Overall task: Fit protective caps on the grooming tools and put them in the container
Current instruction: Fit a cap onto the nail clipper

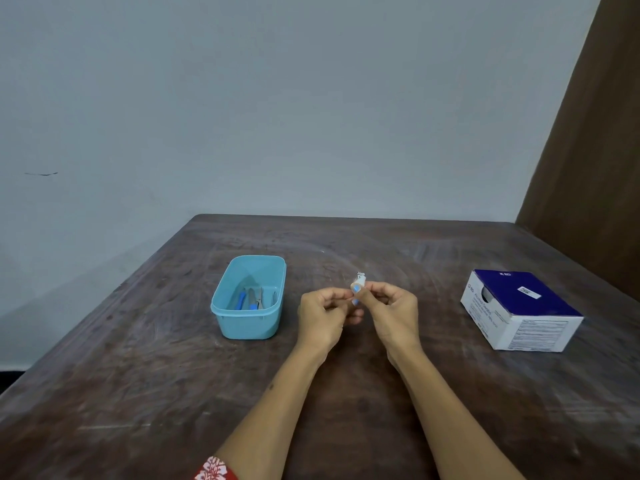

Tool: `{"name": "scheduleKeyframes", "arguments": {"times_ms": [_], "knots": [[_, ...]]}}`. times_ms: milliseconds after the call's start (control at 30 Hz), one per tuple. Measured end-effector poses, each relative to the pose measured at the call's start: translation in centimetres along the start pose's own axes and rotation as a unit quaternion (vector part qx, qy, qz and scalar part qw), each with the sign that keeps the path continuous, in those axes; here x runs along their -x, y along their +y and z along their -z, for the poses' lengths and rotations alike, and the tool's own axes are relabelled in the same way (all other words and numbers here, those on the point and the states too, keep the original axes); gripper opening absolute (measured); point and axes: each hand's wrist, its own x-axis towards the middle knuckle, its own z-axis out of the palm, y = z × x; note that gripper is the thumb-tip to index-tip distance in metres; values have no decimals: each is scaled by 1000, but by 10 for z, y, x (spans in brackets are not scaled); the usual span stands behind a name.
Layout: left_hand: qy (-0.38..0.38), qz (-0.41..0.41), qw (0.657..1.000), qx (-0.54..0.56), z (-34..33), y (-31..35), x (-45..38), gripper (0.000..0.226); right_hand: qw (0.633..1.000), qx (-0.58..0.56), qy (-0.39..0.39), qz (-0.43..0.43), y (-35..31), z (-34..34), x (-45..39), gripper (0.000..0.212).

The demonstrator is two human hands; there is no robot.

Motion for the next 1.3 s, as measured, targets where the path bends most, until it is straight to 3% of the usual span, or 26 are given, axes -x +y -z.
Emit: {"name": "scheduleKeyframes", "arguments": {"times_ms": [133, 300, 467, 667, 867, 1000, 1167, 1300], "knots": [[-12, -8, 999, -33, 0, 0, 0, 9, 999, -13, 36, 14, -2, 1, -3, 13], [10, -25, 998, -52, 0, -1, 1, 16, 1000, 13, -3, -12, 0, -1, -1, 6], [-9, -21, 998, -60, -1, 1, 2, 11, 999, 8, 53, 11, -2, 1, -3, 13], [22, -39, 996, -77, 0, -2, 1, 20, 999, 38, 4, -22, 0, -1, -1, 12], [-4, -31, 997, -67, -1, -1, 2, 17, 999, 18, 40, 1, -1, 1, -3, 12], [12, -43, 996, -77, 2, 0, 5, 16, 999, 26, -12, -21, 2, -1, -1, 9], [-7, -37, 997, -67, 2, 2, 8, 13, 1000, -3, 29, -6, 1, 1, -3, 14], [16, -52, 995, -78, 2, 2, 7, 15, 1000, 17, -18, -19, 1, -2, -2, 8]]}}
